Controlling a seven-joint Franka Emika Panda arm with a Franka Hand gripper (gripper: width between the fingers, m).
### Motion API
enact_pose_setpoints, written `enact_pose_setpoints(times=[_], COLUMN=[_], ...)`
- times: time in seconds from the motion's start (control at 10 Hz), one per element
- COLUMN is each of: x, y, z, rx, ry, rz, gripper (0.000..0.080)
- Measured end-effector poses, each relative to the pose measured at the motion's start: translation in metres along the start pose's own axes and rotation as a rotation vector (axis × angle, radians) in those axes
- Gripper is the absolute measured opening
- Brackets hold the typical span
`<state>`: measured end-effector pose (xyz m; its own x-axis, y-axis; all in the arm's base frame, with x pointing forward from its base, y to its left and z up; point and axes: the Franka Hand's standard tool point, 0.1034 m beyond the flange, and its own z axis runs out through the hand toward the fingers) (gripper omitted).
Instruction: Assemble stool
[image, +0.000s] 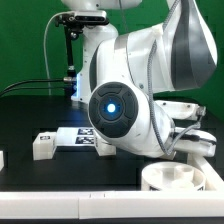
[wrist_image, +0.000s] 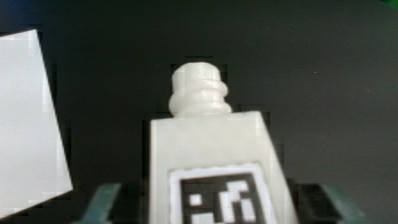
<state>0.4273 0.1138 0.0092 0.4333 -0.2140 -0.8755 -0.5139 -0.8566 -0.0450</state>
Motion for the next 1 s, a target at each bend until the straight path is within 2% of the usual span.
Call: enact_pose_setpoints(times=[0.1, 0.3, 0.4, 0.6, 0.7, 1.0], x=[0.000, -0.001, -0.007, -0.033, -0.042, -0.038], y=[0.000, 0.000, -0.001, 0.000, -0.002, -0.006], z=[0.000, -0.001, -0.009, -0.047, -0.066, -0.068], rx=[0.000, -0.004, -0.012, -0.002, 0.007, 0.012], ry=[0.000, 0.002, 0.013, 0.019, 0.017, 0.049], rz=[0.000, -0.002, -0.020, -0.080, -0.118, -0.105], gripper=[0.0330, 0.0331, 0.0331, 0.0331, 0.0331, 0.0331])
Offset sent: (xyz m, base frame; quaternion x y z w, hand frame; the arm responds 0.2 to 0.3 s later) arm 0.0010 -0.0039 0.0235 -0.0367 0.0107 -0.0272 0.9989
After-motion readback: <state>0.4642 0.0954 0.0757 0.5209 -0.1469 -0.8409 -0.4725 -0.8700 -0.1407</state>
